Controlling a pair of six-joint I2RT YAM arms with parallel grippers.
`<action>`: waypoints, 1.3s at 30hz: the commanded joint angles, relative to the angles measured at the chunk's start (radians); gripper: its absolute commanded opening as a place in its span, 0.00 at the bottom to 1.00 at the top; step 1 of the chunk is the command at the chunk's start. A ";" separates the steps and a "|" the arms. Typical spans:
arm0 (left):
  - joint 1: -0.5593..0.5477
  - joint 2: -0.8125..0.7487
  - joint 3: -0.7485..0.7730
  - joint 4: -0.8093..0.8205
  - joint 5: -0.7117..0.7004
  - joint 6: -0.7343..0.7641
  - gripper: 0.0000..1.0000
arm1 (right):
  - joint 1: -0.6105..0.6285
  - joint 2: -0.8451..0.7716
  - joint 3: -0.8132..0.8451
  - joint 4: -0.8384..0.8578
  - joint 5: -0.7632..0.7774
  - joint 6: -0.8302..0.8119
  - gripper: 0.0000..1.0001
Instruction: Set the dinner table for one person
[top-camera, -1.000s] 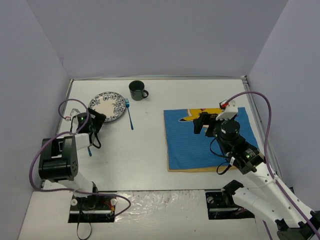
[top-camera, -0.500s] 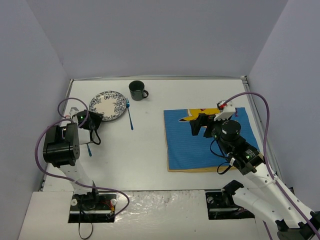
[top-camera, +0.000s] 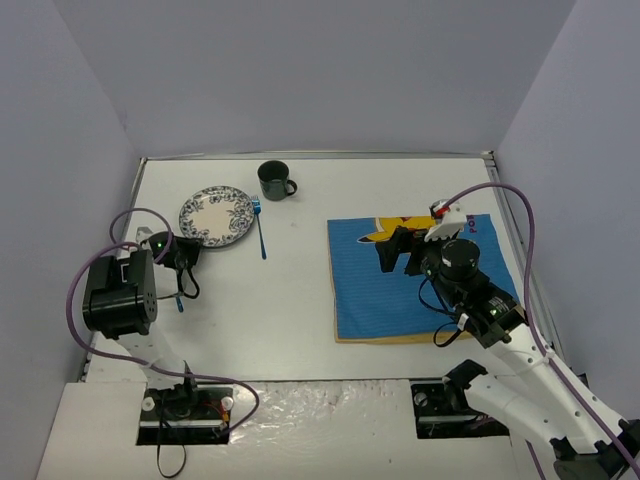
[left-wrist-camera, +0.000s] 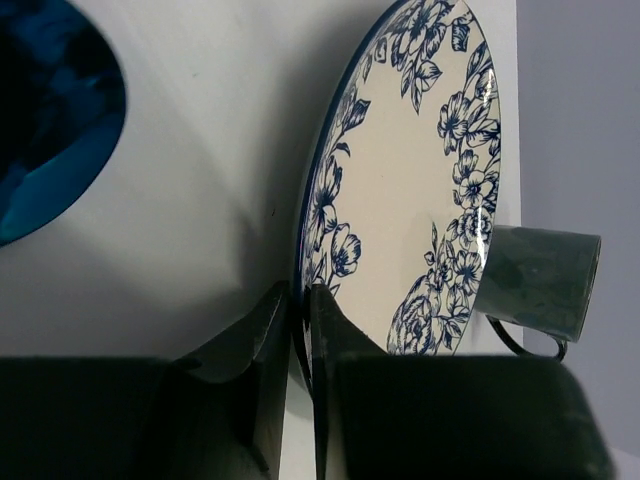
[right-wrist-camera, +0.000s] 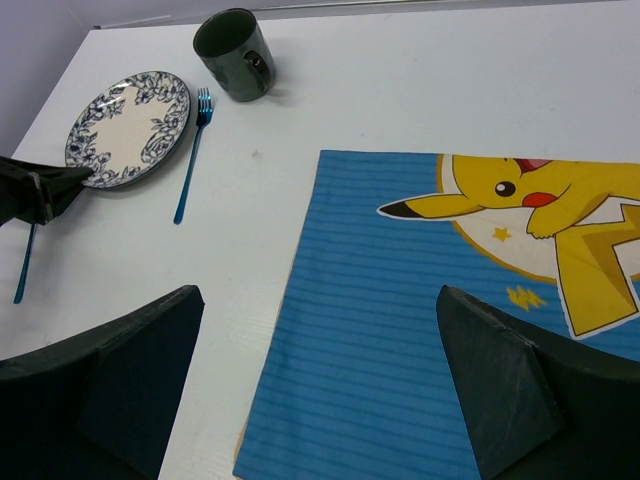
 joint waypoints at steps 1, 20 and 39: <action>0.017 -0.179 -0.038 -0.022 0.023 -0.009 0.00 | -0.005 0.020 0.002 0.093 -0.020 0.004 1.00; -0.008 -0.674 0.001 -0.303 0.285 0.016 0.00 | -0.004 0.024 0.040 0.113 -0.081 0.029 1.00; -0.583 -0.414 0.259 -0.180 0.262 0.041 0.00 | -0.005 0.017 0.078 0.091 -0.075 0.042 1.00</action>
